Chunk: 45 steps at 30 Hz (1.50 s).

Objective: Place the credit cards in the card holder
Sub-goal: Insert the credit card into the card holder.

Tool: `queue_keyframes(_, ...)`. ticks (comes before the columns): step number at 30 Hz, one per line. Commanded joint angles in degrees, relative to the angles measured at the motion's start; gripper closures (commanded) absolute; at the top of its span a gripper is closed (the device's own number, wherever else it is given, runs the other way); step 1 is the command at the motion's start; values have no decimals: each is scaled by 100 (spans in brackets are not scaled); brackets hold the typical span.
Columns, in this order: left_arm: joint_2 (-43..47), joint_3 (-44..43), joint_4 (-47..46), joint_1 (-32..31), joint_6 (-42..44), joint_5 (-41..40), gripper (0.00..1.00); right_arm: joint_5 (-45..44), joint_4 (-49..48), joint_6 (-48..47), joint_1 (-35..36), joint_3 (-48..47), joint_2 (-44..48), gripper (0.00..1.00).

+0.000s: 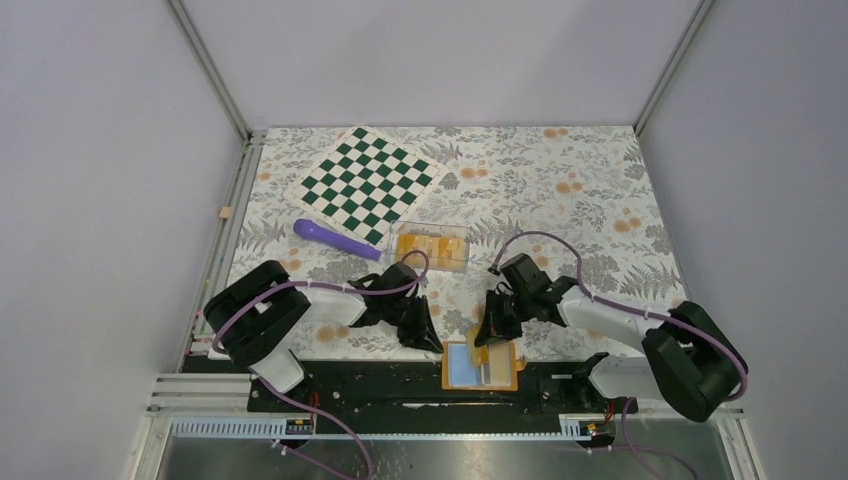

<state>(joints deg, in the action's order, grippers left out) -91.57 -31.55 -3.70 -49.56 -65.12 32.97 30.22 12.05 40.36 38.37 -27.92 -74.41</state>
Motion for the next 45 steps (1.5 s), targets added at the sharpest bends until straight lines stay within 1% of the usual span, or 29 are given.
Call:
queue_keyframes(1, -73, 44, -642, -19, -132, -48, 99, -865, 728, -217, 42, -55, 601, 100)
queue_keyframes(5, -42, 133, -643, -12, -165, -129, 100, -1282, 925, -188, 45, 114, 1160, 100)
queue_keyframes(7, -26, 162, -640, -18, -191, -161, 100, -1463, 928, -184, 39, 194, 1258, 100)
queue_keyframes(13, -10, 189, -597, -11, -211, -206, 100, -1497, 925, -254, 32, 157, 945, 100)
queue_keyframes(17, 96, 248, -533, -36, -247, -290, 88, -1423, 774, -169, 34, 230, 850, 100)
queue_keyframes(21, 120, 273, -571, -129, -339, -334, 85, -1136, 304, 100, 36, 367, 796, 100)
queue_keyframes(26, -51, 314, -925, -242, -566, -314, 89, -707, -433, 531, 36, 478, 472, 100)
queue_keyframes(29, -132, 417, -1324, -271, -791, -299, 94, -597, -711, 715, 18, 525, 298, 100)
queue_keyframes(32, -139, 461, -1443, -265, -879, -358, 99, -514, -962, 908, -63, 605, 274, 100)
queue_keyframes(35, -137, 436, -1453, -266, -903, -427, 100, -411, -1141, 1043, -222, 652, 256, 100)
queue_keyframes(37, -118, 411, -1503, -246, -937, -475, 100, -301, -1447, 1126, -312, 653, 186, 100)
queue_keyframes(40, -69, 330, -1516, -92, -935, -566, 100, -141, -1600, 1133, -443, 530, 31, 100)
queue_keyframes(45, -158, -64, -1222, 416, -629, -597, 100, -27, -1712, 989, -636, 126, -301, 100)
